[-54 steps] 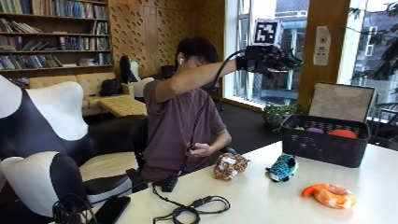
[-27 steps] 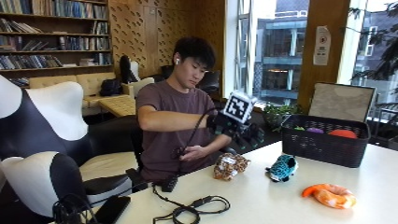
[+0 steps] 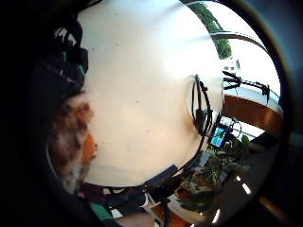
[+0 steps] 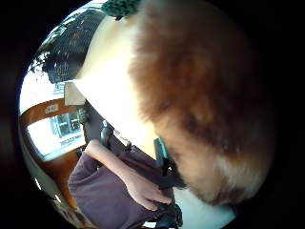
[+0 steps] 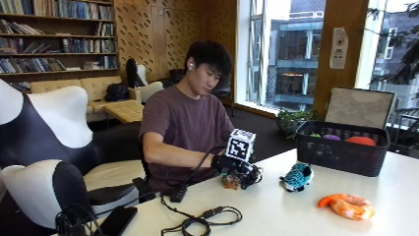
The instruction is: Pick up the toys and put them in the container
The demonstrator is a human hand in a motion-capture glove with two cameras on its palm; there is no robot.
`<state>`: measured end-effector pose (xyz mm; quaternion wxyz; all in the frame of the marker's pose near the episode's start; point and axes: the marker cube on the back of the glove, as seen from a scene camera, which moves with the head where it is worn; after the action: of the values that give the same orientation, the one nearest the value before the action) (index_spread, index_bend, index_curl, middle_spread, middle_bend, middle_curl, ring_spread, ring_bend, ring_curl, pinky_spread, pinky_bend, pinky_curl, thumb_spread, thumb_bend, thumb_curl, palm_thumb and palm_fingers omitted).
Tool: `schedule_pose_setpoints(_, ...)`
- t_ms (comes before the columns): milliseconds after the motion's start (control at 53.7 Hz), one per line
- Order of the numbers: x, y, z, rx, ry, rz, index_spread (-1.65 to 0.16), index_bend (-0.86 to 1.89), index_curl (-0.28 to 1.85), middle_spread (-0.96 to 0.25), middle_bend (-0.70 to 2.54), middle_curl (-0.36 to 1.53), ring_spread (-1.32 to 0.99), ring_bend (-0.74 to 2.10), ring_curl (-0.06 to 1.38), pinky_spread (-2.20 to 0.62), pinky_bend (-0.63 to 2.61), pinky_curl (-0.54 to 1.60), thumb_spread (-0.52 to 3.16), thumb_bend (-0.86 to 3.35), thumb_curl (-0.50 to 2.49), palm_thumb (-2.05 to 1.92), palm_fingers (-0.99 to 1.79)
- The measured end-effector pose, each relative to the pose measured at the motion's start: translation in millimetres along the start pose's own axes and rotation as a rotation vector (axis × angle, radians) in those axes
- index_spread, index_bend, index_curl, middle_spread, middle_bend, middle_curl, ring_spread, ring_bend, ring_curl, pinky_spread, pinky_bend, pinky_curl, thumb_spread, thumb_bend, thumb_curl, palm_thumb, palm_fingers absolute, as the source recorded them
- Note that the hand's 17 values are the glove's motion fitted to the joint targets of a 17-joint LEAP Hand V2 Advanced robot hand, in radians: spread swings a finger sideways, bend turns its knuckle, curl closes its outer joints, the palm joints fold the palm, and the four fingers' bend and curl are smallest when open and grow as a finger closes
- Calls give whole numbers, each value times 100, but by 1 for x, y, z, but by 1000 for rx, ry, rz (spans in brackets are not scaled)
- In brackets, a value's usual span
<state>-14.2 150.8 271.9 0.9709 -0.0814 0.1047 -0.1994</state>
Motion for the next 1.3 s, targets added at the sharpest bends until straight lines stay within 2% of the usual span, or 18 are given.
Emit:
schedule_pose_setpoints(19,0,-1,1,12,2,-10,-19,25,15,-13,7,22,-18,100,57,-10,93,34,116,1,31,7,39)
schedule_pose_setpoints(37,-1,-2,1,25,0,-20,-19,17,13,-16,54,37,-20,97,56,-12,82,31,118,2,32,10,66)
schedule_pose_setpoints(75,-2,-4,1,49,-16,-41,-19,15,11,-18,63,38,-24,104,56,-17,77,28,120,4,33,14,79)
schedule_pose_setpoints(93,-3,-5,0,62,-26,-49,-19,25,15,-17,13,23,-25,111,59,-16,88,31,119,1,32,11,42)
schedule_pose_setpoints(112,-3,-6,-1,76,-34,-55,-20,22,17,-20,64,42,-26,117,64,-20,80,32,122,7,35,21,86)
schedule_pose_setpoints(186,-4,-16,-5,122,-40,-69,-22,19,14,-23,76,44,-29,120,64,-26,76,29,121,12,40,33,101)
schedule_pose_setpoints(279,-3,-34,-14,21,-112,-77,-25,23,17,-24,88,52,-30,125,67,-32,81,33,110,14,47,43,121)
schedule_pose_setpoints(391,7,-51,-48,-26,-183,-81,-28,40,23,-23,98,58,-31,123,67,-35,81,36,98,12,54,48,122)
schedule_pose_setpoints(540,10,-71,-139,77,-226,-39,-30,55,30,-21,106,64,-31,126,66,-36,86,38,88,10,61,50,119)
schedule_pose_setpoints(652,31,-84,-215,179,-17,-32,-31,63,36,-20,108,67,-32,129,66,-37,87,40,83,8,66,51,116)
schedule_pose_setpoints(801,14,-103,-298,270,-55,60,-31,69,42,-19,111,70,-31,132,66,-37,90,42,78,6,72,52,113)
schedule_pose_setpoints(876,-8,-116,-334,319,-22,-29,-31,70,45,-19,112,71,-31,133,66,-37,90,42,76,5,75,52,112)
schedule_pose_setpoints(950,-36,-134,-359,334,-29,44,-31,70,48,-18,113,73,-31,135,66,-37,91,43,75,3,77,52,111)
schedule_pose_setpoints(1174,-154,-201,-383,358,41,111,-31,69,57,-17,113,75,-31,137,65,-37,93,44,72,1,84,53,109)
schedule_pose_setpoints(1211,-181,-210,-384,357,-8,72,-31,69,59,-17,113,75,-31,137,65,-37,93,44,71,0,85,53,109)
schedule_pose_setpoints(1267,-227,-219,-382,356,-60,-96,-31,67,61,-17,113,76,-31,138,64,-37,93,44,71,0,86,53,108)
schedule_pose_setpoints(1304,-250,-227,-378,354,-60,-131,-31,66,63,-17,113,76,-30,138,64,-37,94,44,71,-1,87,53,108)
